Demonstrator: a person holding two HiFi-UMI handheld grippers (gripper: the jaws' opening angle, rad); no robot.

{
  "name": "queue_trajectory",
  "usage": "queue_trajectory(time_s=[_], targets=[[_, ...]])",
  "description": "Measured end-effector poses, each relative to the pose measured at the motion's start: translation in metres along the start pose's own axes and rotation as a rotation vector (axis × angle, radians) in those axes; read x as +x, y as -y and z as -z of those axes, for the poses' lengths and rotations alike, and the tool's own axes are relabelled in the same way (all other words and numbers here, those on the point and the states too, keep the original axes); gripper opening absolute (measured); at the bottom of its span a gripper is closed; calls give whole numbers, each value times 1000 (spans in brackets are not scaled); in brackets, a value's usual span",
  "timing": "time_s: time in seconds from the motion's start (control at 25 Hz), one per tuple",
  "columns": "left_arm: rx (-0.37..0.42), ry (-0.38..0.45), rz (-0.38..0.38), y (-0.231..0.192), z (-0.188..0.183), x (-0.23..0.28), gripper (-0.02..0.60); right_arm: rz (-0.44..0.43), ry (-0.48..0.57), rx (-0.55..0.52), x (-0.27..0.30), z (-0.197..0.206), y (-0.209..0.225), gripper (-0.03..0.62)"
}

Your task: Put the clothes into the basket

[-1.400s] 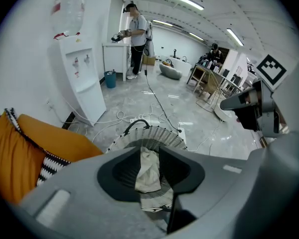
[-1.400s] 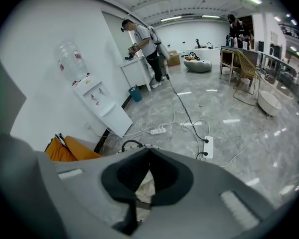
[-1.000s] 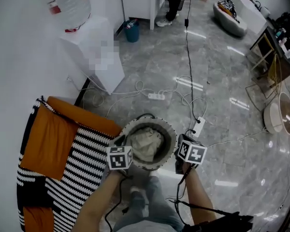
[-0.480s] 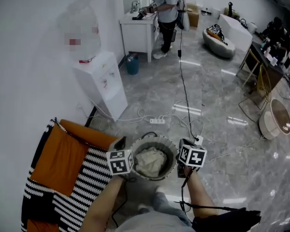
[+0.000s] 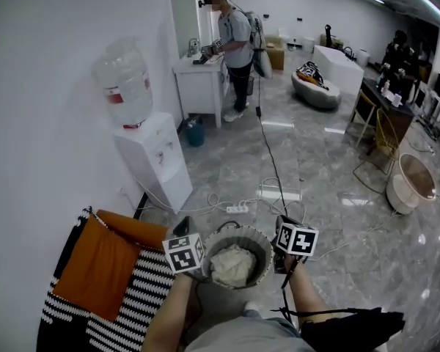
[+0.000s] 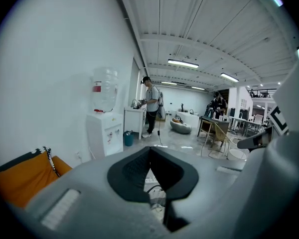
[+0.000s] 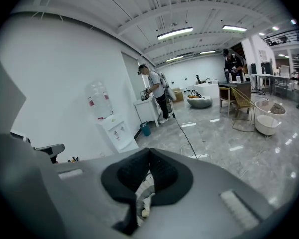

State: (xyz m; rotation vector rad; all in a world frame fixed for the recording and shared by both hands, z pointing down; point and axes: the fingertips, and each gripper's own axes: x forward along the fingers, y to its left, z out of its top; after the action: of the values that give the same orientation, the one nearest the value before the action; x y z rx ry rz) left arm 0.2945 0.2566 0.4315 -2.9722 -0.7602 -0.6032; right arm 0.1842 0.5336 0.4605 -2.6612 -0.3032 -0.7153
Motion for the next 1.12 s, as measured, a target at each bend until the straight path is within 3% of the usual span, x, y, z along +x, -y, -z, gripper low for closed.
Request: queue_trajectory(time_s=[0.08,0.28,0.68,1.12], targets=[[11,9,-5,-2,-3,-2,8,-4,4,-11,-3,-1,-3,3],[-33,9,-15,-8,-3,-4,8,26,22,-179,-7,-8,-16,3],[-22,14,-24,-14,-6,-4,8,6,39,-153,-5,-18,-22,3],[-8,24,-50,-16,-6,-9,8,46,34,-188,-8,-25,-14,3]])
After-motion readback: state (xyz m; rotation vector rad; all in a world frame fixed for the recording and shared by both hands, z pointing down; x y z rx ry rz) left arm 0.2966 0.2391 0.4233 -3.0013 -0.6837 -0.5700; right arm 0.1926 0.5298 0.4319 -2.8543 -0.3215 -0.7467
